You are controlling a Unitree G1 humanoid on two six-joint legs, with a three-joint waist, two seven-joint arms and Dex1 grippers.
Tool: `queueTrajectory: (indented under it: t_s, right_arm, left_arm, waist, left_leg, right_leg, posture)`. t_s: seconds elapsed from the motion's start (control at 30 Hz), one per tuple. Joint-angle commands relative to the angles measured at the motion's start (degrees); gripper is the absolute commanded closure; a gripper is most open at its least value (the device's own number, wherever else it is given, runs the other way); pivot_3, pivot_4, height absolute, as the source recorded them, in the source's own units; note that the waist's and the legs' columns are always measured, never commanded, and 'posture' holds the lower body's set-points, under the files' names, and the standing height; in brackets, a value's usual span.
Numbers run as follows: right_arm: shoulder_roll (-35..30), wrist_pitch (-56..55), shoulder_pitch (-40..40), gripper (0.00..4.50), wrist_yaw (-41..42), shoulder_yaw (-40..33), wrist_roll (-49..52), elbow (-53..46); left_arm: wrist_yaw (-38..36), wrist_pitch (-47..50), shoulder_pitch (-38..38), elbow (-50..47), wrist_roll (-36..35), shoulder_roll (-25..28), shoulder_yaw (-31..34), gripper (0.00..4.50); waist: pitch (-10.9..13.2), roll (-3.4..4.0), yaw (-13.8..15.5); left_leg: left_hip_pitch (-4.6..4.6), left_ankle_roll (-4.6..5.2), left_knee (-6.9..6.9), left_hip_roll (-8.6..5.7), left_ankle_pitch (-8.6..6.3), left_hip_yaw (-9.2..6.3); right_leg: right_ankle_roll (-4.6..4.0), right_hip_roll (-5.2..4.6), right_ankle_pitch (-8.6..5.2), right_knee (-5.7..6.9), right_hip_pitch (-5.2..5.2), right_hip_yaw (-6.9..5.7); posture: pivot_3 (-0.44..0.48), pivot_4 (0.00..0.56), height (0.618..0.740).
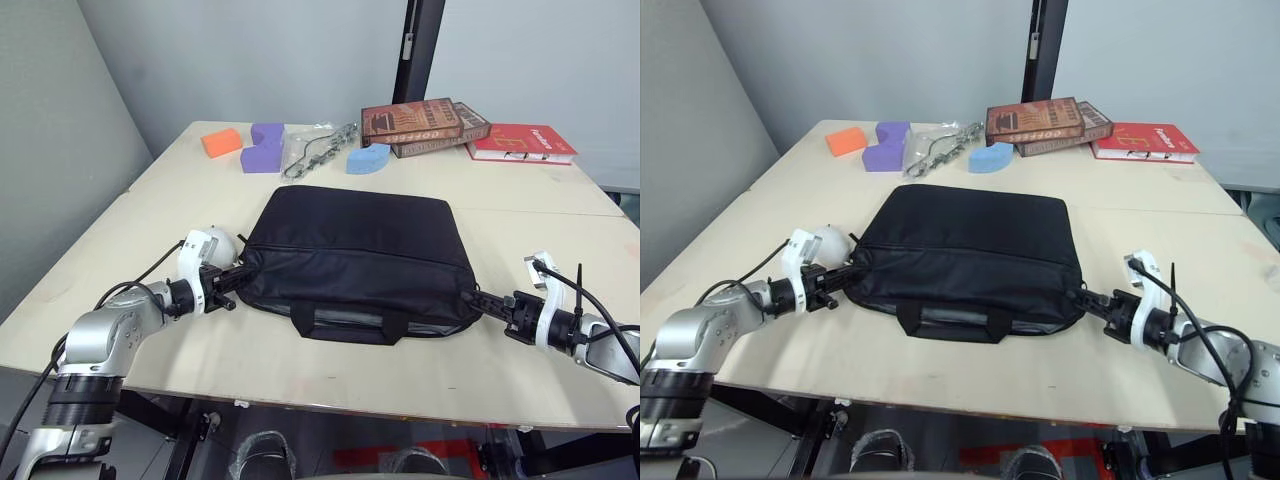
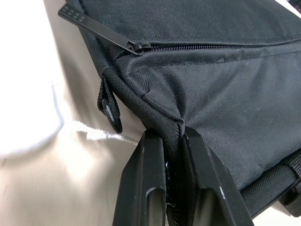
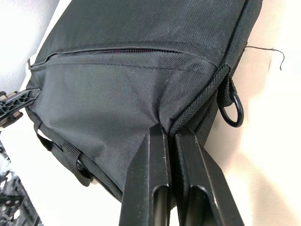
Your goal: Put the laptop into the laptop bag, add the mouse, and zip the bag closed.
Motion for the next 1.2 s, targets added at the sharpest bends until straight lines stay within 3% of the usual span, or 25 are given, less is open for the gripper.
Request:
queueTrajectory:
  t_s: [0.03,0.63,0.73,0.8,1.07,1.13,1.2]
  right_arm:
    - [0.4,-1.2,-1.0,4.48,1.0,-0.7,0.4,-2.7]
    - [3.9,-1.9,-3.1,4.48,1.3,0.3,-2.2,-2.3]
    - [3.8,-2.0,-2.2,3.44,2.4,-0.2,-2.0,-2.7]
    - [3.2,-1.9,-1.8,2.85,3.1,-1.1,-1.6,-2.7]
    - [-6.2,-4.7,3.3,0.07,12.9,-4.1,-5.8,-2.9]
    - [-13.9,-14.3,7.1,0.0,23.1,-6.1,-14.0,-4.6]
    - [-18.5,-22.1,8.5,0.0,29.3,-7.5,-19.7,-4.7]
  left_arm:
    - [-4.1,-0.2,1.0,-2.2,-0.9,0.9,-1.9,4.5]
    - [-6.5,-2.4,7.1,-2.5,0.5,4.2,0.2,4.5]
    - [-4.6,-5.1,6.0,-1.1,1.5,2.6,0.8,4.5]
    - [-4.4,-5.9,5.9,-0.9,1.7,2.3,0.9,3.52]
    - [-5.9,-3.6,9.5,-2.5,-1.0,7.2,7.1,0.67]
    - [-8.4,-5.0,8.8,0.9,0.2,13.2,11.0,0.04]
    - [-10.7,-5.8,7.2,3.3,0.3,17.5,12.9,0.04]
  waist:
    - [0.0,0.0,-0.1]
    - [-0.1,0.14,-1.1]
    - [-0.1,0.15,-1.0]
    - [-0.1,0.16,-0.9]
    - [-0.1,0.15,-0.7]
    - [0.0,0.17,-0.6]
    - [0.0,0.09,-0.6]
  left_leg:
    - [-0.02,0.0,-0.01,0.0,0.0,0.0]
    - [0.11,-0.01,-0.11,0.02,-0.01,0.05]
    - [0.12,-0.01,-0.1,0.02,0.0,0.06]
    - [0.14,0.0,-0.08,0.02,0.0,0.06]
    - [0.09,0.0,-0.13,0.02,-0.01,0.06]
    - [0.09,-0.01,-0.13,0.03,-0.01,0.06]
    - [0.03,0.0,-0.14,0.04,-0.01,0.05]
  right_leg:
    - [0.0,0.0,0.0,-0.02,-0.01,0.0]
    - [-0.01,0.02,-0.01,-0.03,0.01,0.03]
    - [-0.01,0.02,-0.01,-0.02,0.01,0.03]
    - [-0.01,0.01,-0.01,0.0,0.03,0.04]
    - [0.0,0.02,-0.01,-0.09,0.0,0.02]
    - [0.01,0.02,-0.02,-0.1,-0.01,0.02]
    - [0.02,0.03,-0.03,-0.12,-0.06,0.02]
  posture:
    - [0.0,0.15,0.734]
    - [0.0,0.15,0.734]
    - [0.0,0.15,0.734]
    - [0.0,0.15,0.734]
    - [0.0,0.15,0.734]
    - [0.0,0.15,0.734]
    - [0.0,0.15,0.734]
